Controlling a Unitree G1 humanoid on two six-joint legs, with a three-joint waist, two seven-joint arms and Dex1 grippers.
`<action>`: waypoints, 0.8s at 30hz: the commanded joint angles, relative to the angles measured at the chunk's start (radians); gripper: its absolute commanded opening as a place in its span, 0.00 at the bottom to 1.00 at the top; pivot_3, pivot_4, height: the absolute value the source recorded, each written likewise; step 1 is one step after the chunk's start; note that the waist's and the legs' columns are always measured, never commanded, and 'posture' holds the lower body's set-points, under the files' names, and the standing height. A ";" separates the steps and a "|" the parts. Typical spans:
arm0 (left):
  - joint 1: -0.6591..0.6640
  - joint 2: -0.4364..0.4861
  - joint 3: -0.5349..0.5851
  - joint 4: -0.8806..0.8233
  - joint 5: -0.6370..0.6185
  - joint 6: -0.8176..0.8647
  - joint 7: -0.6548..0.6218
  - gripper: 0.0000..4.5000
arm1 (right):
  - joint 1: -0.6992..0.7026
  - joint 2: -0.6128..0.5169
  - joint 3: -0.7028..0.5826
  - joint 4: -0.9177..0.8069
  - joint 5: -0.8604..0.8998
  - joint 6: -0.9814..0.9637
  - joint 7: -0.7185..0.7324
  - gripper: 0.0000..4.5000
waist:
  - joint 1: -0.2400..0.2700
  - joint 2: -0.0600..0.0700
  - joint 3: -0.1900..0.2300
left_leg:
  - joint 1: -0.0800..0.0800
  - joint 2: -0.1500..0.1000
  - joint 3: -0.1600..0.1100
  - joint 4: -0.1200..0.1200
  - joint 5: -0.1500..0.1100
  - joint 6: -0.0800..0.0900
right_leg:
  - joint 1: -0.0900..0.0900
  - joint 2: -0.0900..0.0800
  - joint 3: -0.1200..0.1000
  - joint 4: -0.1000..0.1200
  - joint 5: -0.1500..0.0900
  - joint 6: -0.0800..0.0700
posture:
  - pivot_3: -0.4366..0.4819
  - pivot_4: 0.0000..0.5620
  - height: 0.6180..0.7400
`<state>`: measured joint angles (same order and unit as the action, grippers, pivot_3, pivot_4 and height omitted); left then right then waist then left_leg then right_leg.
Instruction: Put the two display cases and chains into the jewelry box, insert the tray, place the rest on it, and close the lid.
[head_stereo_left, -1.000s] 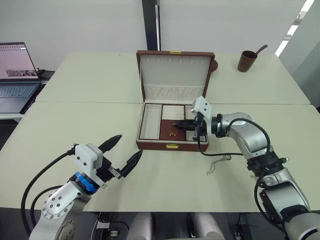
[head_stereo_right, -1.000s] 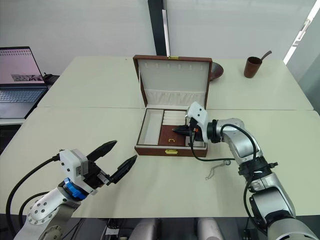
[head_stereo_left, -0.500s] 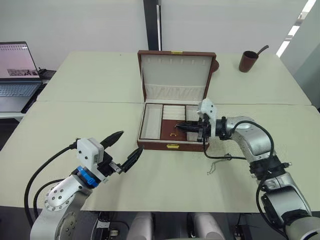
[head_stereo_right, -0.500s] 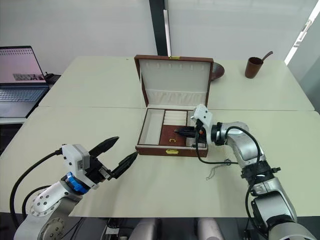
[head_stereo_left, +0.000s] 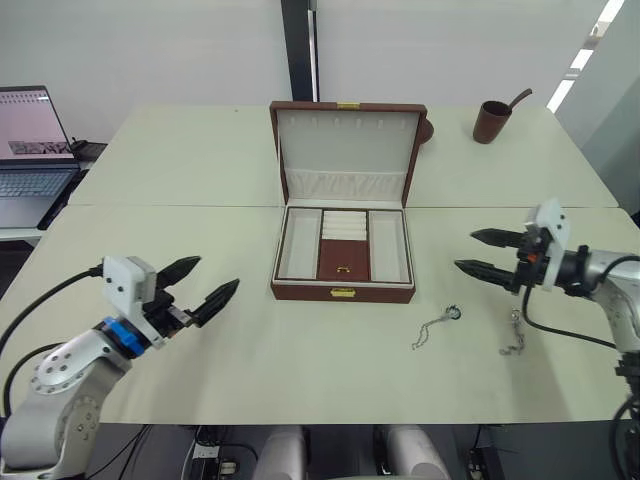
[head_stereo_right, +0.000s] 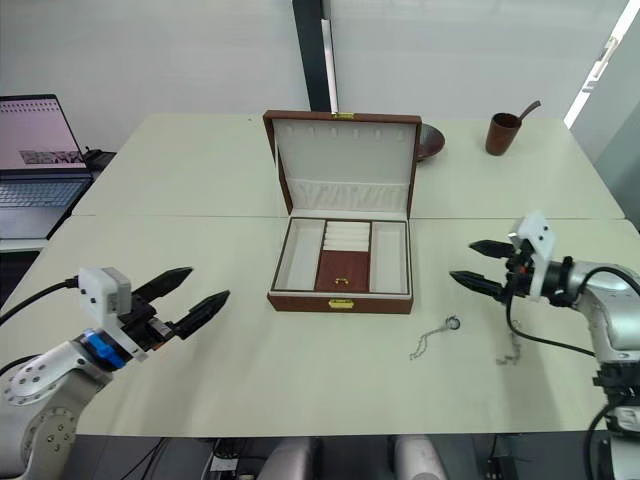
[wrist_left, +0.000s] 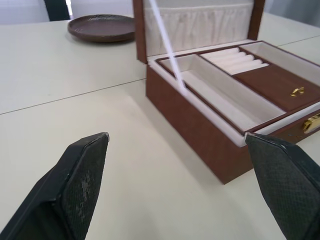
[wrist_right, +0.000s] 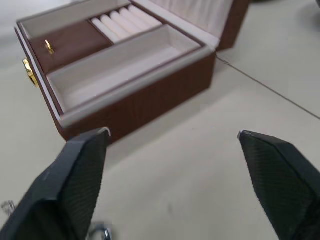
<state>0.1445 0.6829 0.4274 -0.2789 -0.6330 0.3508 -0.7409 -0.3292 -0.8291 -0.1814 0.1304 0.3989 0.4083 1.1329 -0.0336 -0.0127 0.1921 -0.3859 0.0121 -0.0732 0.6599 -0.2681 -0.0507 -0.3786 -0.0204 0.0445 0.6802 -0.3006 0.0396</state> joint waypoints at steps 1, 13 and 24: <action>0.012 0.052 0.095 0.063 0.000 -0.014 -0.051 1.00 | 0.043 -0.037 -0.083 0.044 -0.005 -0.065 -0.009 0.99 | 0.000 0.000 0.000 | 0.000 0.000 0.000 0.000 0.000 0.000 | 0.000 0.000 0.000 0.000 0.000 0.000 | 0.48 0.27 1.00; -0.013 0.165 0.196 0.346 0.071 -0.117 -0.173 1.00 | 0.192 -0.058 -0.179 0.179 -0.018 -0.176 -0.022 0.99 | 0.002 0.000 0.000 | 0.000 0.001 0.001 0.000 0.000 0.000 | 0.000 -0.001 0.001 0.000 0.000 0.000 | 0.48 0.27 1.00; -0.012 0.133 0.184 0.353 0.090 -0.121 -0.181 1.00 | 0.202 -0.059 -0.184 0.295 -0.043 -0.252 -0.033 0.99 | 0.001 0.000 0.000 | 0.001 0.001 0.002 0.000 0.000 0.000 | 0.000 -0.001 0.001 0.000 0.000 0.000 | 0.48 0.27 1.00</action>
<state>0.1361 0.8135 0.5961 0.0855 -0.5452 0.2503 -0.9257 -0.1237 -0.8635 -0.3315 0.4195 0.3538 0.1784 1.1059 -0.0329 -0.0128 0.1921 -0.3851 0.0133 -0.0716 0.6597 -0.2681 -0.0507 -0.3784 -0.0215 0.0454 0.6802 -0.3007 0.0395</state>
